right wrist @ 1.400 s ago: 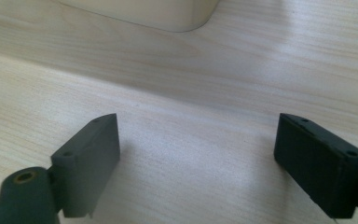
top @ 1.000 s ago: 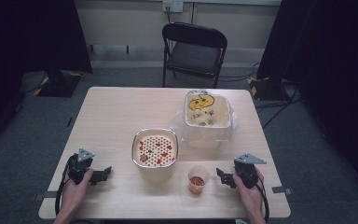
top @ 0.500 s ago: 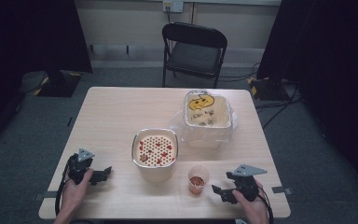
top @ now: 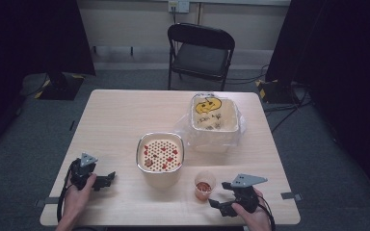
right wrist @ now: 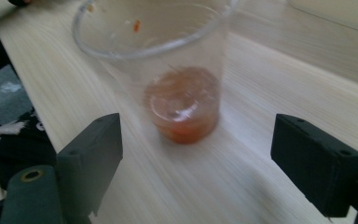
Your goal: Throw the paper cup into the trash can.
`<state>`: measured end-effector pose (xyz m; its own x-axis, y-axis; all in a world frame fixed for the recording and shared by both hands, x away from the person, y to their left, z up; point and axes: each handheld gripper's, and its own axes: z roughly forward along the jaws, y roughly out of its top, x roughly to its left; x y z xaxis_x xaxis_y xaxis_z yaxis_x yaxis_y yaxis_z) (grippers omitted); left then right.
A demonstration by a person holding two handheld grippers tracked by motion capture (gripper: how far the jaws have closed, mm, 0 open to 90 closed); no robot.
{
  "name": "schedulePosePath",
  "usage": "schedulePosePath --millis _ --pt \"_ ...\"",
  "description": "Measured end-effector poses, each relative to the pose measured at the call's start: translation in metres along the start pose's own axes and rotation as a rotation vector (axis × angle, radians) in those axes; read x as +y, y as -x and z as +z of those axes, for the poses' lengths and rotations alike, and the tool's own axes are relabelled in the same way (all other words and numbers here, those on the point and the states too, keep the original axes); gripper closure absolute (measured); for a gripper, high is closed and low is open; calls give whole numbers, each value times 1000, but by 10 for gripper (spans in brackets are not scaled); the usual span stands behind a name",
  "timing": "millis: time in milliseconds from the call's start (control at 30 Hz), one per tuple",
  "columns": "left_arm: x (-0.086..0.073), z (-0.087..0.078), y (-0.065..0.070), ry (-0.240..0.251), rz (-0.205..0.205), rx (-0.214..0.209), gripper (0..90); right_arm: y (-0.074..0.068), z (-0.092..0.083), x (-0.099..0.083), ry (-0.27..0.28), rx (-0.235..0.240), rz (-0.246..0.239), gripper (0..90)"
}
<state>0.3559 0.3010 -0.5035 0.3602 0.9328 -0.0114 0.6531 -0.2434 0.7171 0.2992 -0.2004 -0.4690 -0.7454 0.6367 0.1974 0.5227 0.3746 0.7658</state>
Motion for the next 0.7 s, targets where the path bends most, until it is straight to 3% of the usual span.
schedulePosePath --millis 233,500,700 --pt "0 0 0 0 0 0 0 -6 16 13 27 40 1 175" --pt "0 0 0 0 0 0 0 -9 36 22 21 42 -35 212" --pt "0 0 0 1 1 1 0 -9 39 23 32 29 -50 265"
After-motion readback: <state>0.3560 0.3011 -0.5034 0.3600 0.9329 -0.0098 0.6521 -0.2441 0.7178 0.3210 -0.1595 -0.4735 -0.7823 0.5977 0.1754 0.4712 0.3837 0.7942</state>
